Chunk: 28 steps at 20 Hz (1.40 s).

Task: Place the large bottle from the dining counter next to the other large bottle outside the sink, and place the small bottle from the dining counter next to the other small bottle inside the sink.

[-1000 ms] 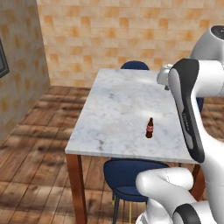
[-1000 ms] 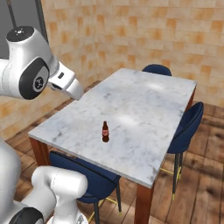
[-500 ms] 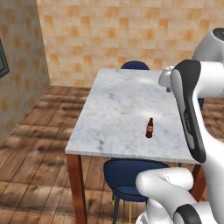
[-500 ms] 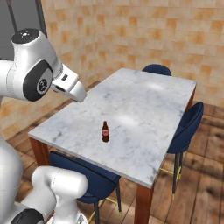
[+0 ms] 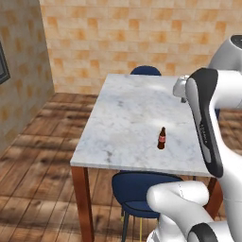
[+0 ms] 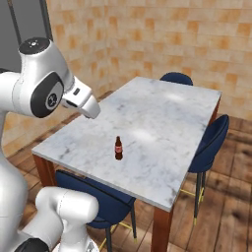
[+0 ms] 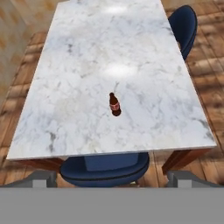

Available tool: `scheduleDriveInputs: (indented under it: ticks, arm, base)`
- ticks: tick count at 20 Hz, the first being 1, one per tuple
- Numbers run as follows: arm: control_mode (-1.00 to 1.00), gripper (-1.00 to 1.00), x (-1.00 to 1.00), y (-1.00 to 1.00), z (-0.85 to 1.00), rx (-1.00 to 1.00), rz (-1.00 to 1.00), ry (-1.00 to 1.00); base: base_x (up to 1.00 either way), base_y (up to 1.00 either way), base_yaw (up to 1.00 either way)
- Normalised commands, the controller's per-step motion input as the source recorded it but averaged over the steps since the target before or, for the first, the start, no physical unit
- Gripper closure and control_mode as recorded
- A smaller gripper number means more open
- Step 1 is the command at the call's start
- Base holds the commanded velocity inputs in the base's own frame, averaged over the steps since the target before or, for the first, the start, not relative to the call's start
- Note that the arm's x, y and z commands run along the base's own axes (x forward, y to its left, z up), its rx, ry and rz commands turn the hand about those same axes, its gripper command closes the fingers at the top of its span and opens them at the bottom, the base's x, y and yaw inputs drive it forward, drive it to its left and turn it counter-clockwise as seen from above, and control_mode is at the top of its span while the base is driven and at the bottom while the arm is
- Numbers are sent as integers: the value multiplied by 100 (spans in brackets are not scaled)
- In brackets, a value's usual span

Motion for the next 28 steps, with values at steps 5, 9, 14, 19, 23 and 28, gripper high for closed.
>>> scheduleDriveInputs:
  ticks: [5,9,14,19,23,28]
  arm:
    - [-100,-100,0,-2,-12,0,0,3]
    - [-100,-100,0,-5,-12,0,0,4]
    - [-100,-100,0,-8,-2,0,0,4]
    - [-100,-100,0,-6,-8,0,0,5]
    - [-100,-100,1,-4,-15,0,1,4]
    - [-100,-100,12,-1,-19,-1,2,1]
  base:
    - [0,0,0]
    - [0,0,0]
    - [0,0,0]
    - [0,0,0]
    - [0,0,0]
    - [0,0,0]
